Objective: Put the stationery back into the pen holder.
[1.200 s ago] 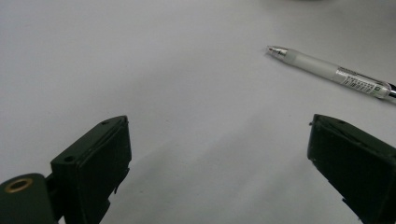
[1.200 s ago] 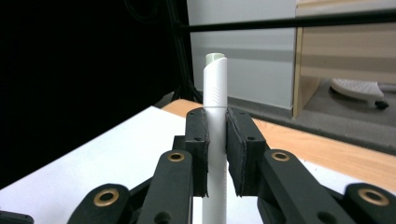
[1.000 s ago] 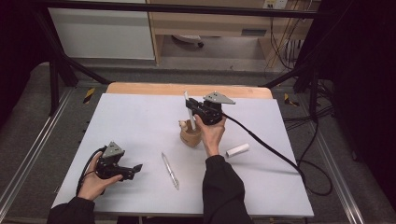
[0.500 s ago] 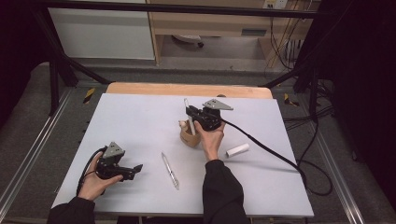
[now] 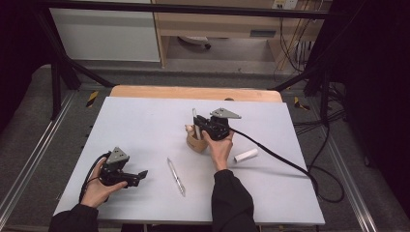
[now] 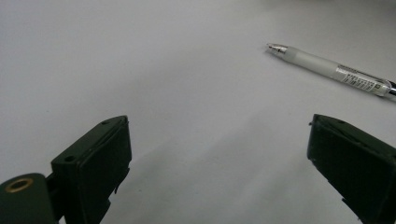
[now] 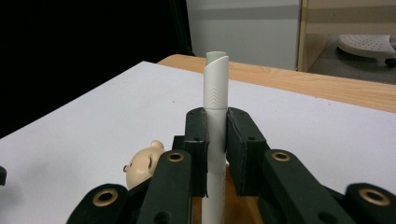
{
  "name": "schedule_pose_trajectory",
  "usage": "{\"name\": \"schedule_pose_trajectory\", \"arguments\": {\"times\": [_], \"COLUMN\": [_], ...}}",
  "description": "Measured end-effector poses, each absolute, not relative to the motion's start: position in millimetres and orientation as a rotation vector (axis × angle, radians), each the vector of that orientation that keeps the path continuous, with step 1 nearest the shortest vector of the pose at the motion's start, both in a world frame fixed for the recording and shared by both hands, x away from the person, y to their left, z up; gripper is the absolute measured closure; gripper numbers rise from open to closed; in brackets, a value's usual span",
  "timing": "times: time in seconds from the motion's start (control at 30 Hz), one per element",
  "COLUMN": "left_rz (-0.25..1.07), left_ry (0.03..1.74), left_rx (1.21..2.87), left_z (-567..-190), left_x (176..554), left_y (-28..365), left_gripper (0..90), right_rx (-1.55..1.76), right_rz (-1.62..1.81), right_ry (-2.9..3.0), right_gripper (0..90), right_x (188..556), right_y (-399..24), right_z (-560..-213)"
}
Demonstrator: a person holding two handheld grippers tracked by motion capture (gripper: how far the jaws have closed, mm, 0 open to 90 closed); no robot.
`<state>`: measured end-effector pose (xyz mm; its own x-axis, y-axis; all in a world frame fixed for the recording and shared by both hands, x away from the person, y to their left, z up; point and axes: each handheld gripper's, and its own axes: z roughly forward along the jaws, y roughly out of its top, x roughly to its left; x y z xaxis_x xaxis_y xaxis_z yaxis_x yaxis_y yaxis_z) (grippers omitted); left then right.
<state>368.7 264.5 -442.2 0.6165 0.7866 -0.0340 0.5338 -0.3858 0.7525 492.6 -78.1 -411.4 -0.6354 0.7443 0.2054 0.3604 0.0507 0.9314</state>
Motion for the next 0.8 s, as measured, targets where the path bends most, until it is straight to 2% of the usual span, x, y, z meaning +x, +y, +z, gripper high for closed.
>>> {"name": "schedule_pose_trajectory", "arguments": {"times": [0.1,0.23,0.37,0.47,0.63,0.8], "left_rz": [0.424,0.419,0.413,0.407,0.402,0.406], "left_ry": [1.035,1.037,1.038,1.039,1.038,1.032], "left_rx": [2.085,2.085,2.086,2.087,2.093,2.098], "left_z": [-442.3,-442.1,-442.0,-442.2,-442.5,-442.3], "left_x": [368.7,368.8,368.6,368.9,368.9,368.5], "left_y": [264.1,264.2,263.7,263.3,263.0,262.2], "left_gripper": [6.5,6.8,7.5,8.5,8.9,8.8], "right_rx": [1.102,1.071,1.041,1.043,1.041,1.043], "right_rz": [1.599,1.597,1.55,1.507,1.423,1.372], "right_ry": [2.014,2.024,2.057,2.089,2.189,2.234], "right_gripper": [77.6,67.5,53.1,37.8,18.8,13.8], "right_x": [491.8,487.7,481.5,476.1,466.0,453.6], "right_y": [-79.5,-83.7,-92.6,-102.0,-118.5,-138.5], "right_z": [-409.9,-401.5,-388.2,-378.1,-368.0,-366.3]}}
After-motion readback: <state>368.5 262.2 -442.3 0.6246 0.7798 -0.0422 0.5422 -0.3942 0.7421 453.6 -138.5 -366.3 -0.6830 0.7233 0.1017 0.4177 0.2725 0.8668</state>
